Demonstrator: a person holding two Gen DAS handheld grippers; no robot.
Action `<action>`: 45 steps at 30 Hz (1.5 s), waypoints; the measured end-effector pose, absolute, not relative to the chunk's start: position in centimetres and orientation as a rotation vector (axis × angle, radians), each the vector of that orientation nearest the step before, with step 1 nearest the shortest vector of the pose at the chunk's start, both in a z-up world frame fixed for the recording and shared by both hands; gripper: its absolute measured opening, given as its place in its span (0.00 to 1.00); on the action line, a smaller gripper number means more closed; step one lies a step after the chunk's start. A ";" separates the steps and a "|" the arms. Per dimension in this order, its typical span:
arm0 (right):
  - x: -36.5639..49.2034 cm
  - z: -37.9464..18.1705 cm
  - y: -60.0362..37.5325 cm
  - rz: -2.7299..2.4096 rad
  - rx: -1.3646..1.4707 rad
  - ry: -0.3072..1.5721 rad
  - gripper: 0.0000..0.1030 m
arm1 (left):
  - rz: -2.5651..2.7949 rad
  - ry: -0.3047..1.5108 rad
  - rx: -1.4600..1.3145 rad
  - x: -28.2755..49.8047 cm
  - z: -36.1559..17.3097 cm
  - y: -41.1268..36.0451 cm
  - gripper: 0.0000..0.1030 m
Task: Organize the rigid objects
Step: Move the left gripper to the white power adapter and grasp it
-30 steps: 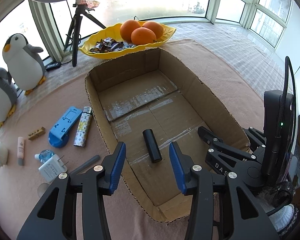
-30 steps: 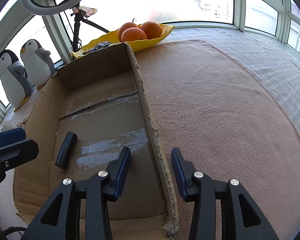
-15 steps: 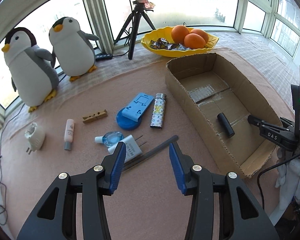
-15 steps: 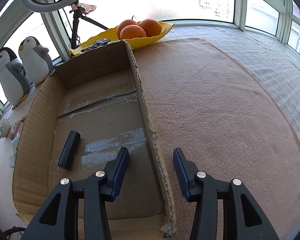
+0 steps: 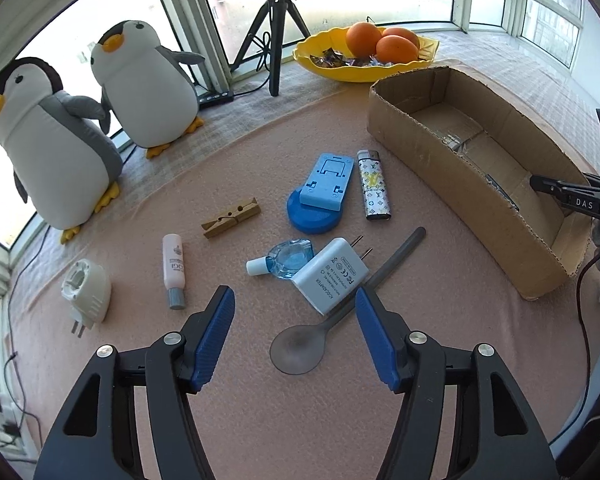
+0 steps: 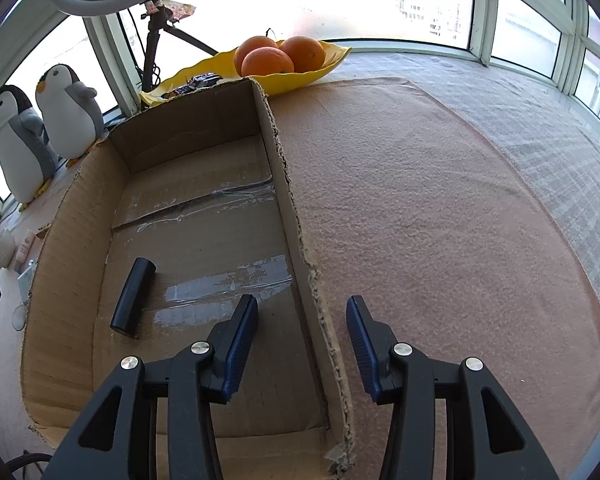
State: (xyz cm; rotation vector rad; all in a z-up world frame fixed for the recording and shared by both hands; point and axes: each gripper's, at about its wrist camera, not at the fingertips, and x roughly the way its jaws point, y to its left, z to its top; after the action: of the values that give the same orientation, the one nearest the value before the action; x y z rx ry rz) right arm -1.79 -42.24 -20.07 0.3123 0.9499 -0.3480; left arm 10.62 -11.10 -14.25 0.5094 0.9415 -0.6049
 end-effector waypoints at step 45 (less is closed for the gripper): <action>-2.1 -20.4 -42.9 -0.363 0.378 0.954 0.49 | -0.791 1.041 0.759 12.4 -18.9 -15.5 0.41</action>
State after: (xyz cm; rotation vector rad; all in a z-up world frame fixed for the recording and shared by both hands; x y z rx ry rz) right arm -2.08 -42.94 -20.43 0.3779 0.9536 -0.3631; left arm 12.43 -15.50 -18.94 0.7593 1.0411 -0.7908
